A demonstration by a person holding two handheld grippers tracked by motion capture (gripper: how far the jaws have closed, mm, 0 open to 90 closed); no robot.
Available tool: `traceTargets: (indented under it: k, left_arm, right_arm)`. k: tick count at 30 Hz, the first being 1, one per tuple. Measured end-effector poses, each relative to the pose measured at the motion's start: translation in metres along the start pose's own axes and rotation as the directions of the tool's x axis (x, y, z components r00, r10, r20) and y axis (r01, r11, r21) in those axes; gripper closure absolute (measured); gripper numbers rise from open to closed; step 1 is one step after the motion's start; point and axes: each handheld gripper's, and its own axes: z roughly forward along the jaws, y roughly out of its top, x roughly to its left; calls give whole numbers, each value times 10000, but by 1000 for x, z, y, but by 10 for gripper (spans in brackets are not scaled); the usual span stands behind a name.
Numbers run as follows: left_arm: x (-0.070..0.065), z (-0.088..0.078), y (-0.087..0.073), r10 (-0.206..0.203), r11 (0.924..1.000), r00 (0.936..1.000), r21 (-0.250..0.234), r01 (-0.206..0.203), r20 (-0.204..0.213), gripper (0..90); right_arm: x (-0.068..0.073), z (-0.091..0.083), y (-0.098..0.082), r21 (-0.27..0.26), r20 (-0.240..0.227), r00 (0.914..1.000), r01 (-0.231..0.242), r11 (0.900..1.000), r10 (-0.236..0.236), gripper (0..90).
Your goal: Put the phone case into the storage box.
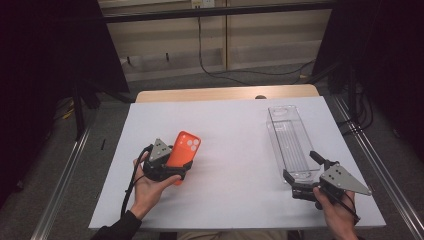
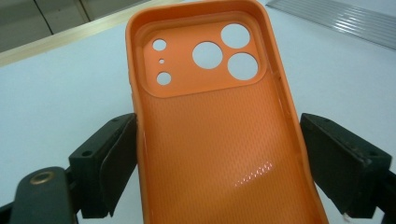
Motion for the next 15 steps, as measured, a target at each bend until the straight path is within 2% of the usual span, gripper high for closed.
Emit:
traceTargets:
  k: [6,9,13,15]
  left_arm:
    - [-11,2,2,259,9997,9993,-56,-258,277,140]
    - [-14,2,4,357,9993,9988,-144,-352,345,141]
    - [-18,5,8,435,9988,9981,-261,-424,433,141]
    - [-20,7,10,544,9982,9975,-281,-532,447,140]
  right_arm:
    - [5,4,3,-47,-198,9998,-8,10000,7,0]
    - [8,5,7,-141,-285,9995,103,9998,-107,0]
    - [11,11,11,-143,-479,9988,-79,9999,72,0]
    - [13,15,12,-129,-521,9986,10,9999,-17,0]
